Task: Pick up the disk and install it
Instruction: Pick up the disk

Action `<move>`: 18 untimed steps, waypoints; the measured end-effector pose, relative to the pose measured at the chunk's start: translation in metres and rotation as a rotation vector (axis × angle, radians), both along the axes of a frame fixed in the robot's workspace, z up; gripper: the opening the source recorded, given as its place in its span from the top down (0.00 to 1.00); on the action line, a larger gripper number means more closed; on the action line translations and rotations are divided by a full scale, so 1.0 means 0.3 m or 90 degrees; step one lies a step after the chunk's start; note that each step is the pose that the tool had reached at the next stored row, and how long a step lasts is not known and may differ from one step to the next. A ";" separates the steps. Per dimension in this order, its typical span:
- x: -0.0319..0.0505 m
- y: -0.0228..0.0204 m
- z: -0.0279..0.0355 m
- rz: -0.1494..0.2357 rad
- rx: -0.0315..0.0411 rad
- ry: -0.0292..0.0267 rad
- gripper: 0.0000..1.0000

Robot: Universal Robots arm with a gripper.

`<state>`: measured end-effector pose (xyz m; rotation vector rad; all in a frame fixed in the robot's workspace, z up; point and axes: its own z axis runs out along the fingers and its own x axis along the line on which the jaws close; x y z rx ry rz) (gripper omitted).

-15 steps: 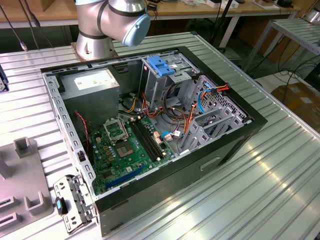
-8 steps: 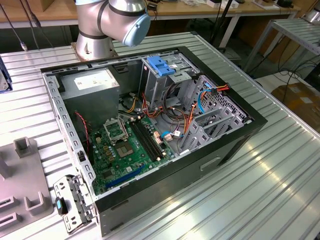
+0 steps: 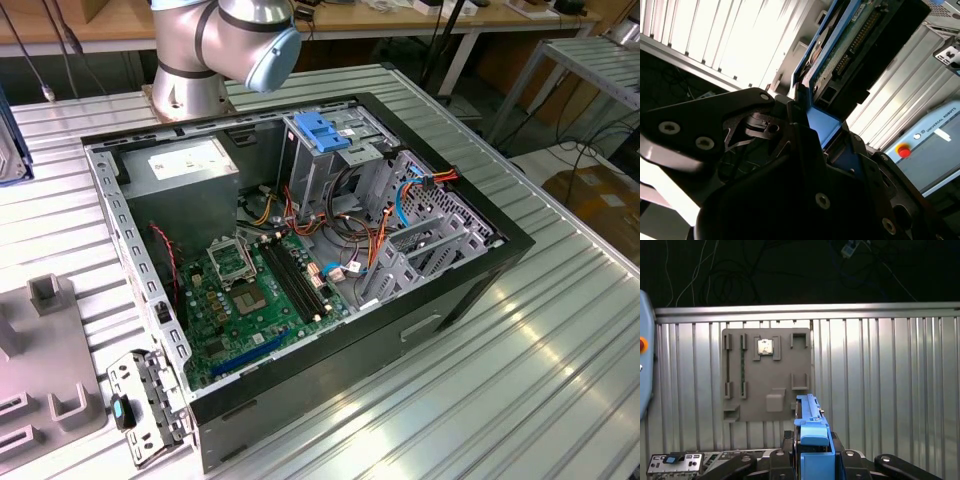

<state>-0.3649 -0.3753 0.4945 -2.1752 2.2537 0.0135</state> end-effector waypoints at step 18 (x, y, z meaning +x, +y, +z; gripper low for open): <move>0.070 0.000 0.000 0.000 0.0000 0.0000 0.63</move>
